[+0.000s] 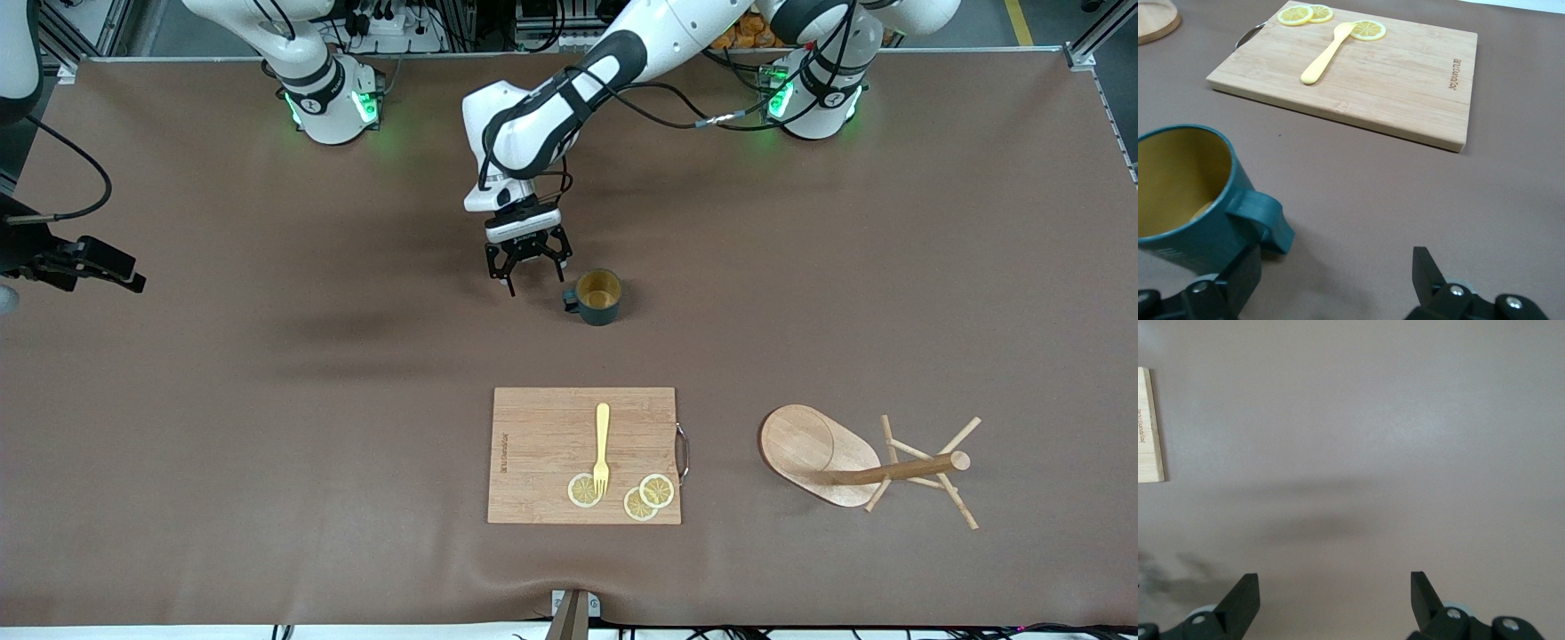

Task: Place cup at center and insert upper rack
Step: 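Lower the left gripper and grasp the teal mug handle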

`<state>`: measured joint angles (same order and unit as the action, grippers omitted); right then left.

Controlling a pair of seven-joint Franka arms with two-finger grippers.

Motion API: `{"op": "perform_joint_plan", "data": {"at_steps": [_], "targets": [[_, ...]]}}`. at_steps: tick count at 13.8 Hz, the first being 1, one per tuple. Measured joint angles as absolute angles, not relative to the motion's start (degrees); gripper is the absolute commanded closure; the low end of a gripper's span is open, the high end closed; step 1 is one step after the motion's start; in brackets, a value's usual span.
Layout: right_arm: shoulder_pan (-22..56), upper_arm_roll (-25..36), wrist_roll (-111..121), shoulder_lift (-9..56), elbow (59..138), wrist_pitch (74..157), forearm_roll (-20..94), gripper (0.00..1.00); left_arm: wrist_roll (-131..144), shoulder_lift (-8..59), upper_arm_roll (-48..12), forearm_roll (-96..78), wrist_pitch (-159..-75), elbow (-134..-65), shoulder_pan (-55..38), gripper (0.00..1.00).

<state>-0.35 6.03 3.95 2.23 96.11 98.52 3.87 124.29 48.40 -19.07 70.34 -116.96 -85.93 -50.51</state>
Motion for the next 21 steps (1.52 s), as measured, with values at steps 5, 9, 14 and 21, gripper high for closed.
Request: {"op": "perform_joint_plan", "data": {"at_steps": [5,9,14,21], "targets": [[-0.17,5.88,3.95,2.24,93.86,98.26,3.7,0.0,124.38,49.79,-17.19,70.75,-116.26,-85.88,-52.63,0.0],[0.14,5.75,3.95,2.3,88.11,97.85,3.71,0.0,124.94,51.32,-11.76,70.75,-113.48,-85.85,-58.54,0.0],[1.04,5.72,4.16,3.05,86.29,95.09,3.66,0.0,125.32,51.83,-10.34,72.22,-109.34,-85.73,-61.5,0.0],[3.25,5.67,4.18,3.7,85.67,94.09,-2.18,0.0,134.08,54.53,-8.79,81.82,-108.93,-85.71,-62.11,0.0]]}}
